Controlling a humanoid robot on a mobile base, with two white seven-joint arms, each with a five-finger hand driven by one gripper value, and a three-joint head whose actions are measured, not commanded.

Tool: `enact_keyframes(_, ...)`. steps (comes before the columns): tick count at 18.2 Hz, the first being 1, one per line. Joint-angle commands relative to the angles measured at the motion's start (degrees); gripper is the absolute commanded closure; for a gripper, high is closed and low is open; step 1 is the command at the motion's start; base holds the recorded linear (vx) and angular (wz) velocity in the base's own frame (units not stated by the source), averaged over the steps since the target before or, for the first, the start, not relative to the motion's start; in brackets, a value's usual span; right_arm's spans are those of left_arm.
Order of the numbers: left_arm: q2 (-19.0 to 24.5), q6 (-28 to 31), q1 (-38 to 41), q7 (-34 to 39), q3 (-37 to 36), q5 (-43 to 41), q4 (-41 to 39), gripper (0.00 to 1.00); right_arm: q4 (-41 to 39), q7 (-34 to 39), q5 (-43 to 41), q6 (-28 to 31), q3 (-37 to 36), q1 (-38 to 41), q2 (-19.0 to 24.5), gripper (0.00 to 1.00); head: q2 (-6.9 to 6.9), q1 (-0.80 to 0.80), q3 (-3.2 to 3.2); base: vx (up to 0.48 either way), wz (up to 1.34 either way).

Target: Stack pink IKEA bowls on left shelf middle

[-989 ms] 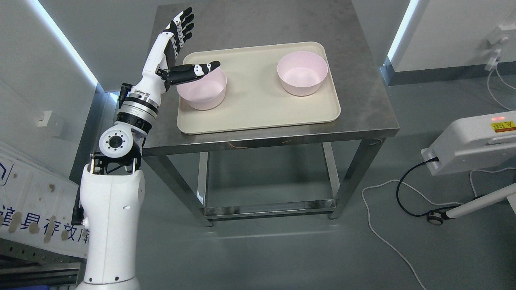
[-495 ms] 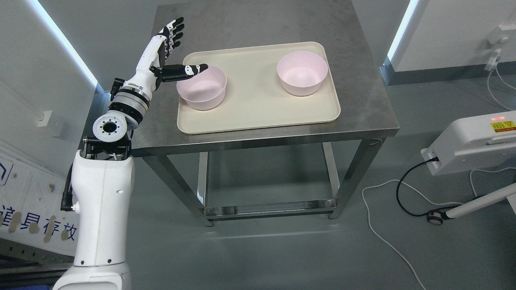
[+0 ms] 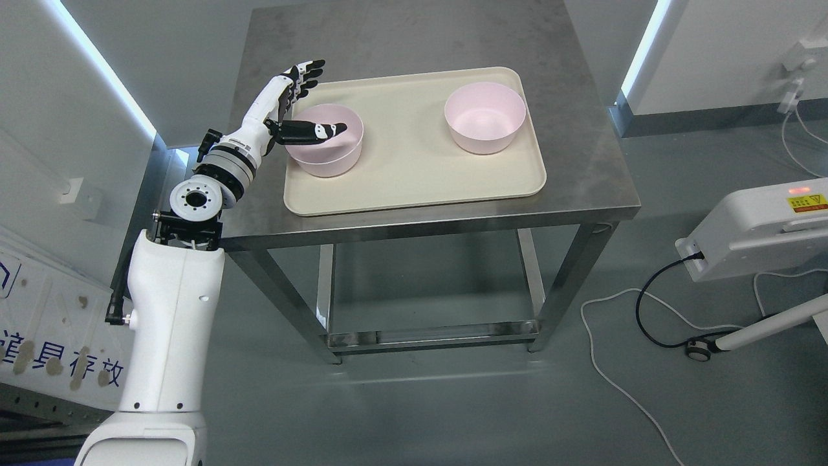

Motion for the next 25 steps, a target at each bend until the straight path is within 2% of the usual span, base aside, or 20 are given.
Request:
enact_keyframes(1,1.0,-0.8,-1.7,-0.2,-2.6,-4.7,8.1,0.28,-1.0,0.0,-0.1,0.0,-0.3,0.0,-1.0,0.0,0.0,0.0,0.0,0.0,0.0)
enact_keyframes(6,1.8,-0.8,-5.4,-1.0,-3.3,-7.2,8.5,0.41,-1.0,0.0,-0.1,0.0,-0.3,0.0,-1.0,0.0,0.0,0.0,0.0,0.0,0.0)
enact_keyframes(10,2.9,-0.8,-6.9,-8.2,-5.5,-11.2,9.9,0.44,-1.0,0.0,-0.1,0.0,-0.3,0.0,-1.0,0.0,0.0,0.0,0.0,0.0,0.0)
enact_keyframes(12,3.2,-0.8,-7.5,-9.0,-5.6,-14.1,10.1,0.48,-1.0,0.0,-0.1,0.0,-0.3,0.0,-1.0,0.0,0.0,0.0,0.0,0.0,0.0)
enact_keyframes(16,3.0,-1.5,-8.8,-8.9,-5.7,-16.5,10.3,0.6,-1.0,0.0,-0.1,0.0,-0.3,0.0,-1.0,0.0,0.0,0.0,0.0,0.0,0.0)
enact_keyframes(19,3.0,-4.9,-9.0,-8.9,-5.7,-16.6,10.4,0.77,-1.0,0.0,-0.1,0.0,-0.3,0.0,-1.0,0.0,0.0,0.0,0.0,0.0,0.0)
enact_keyframes(20,3.0,-5.8,-9.0,-8.9,-5.7,-16.6,10.5,0.8,-1.0,0.0,-0.1,0.0,-0.3,0.0,-1.0,0.0,0.0,0.0,0.0,0.0,0.0)
enact_keyframes(22,3.1,-7.2,-9.0,-8.9,-6.2,-17.2,10.9,0.8,-1.0,0.0,-0.1,0.0,-0.3,0.0,-1.0,0.0,0.0,0.0,0.0,0.0,0.0)
enact_keyframes(25,2.6,-9.8,-8.9,-8.7,-6.6,-22.6,12.4,0.78,-1.0,0.0,-0.1,0.0,-0.3,0.0,-1.0,0.0,0.0,0.0,0.0,0.0,0.0)
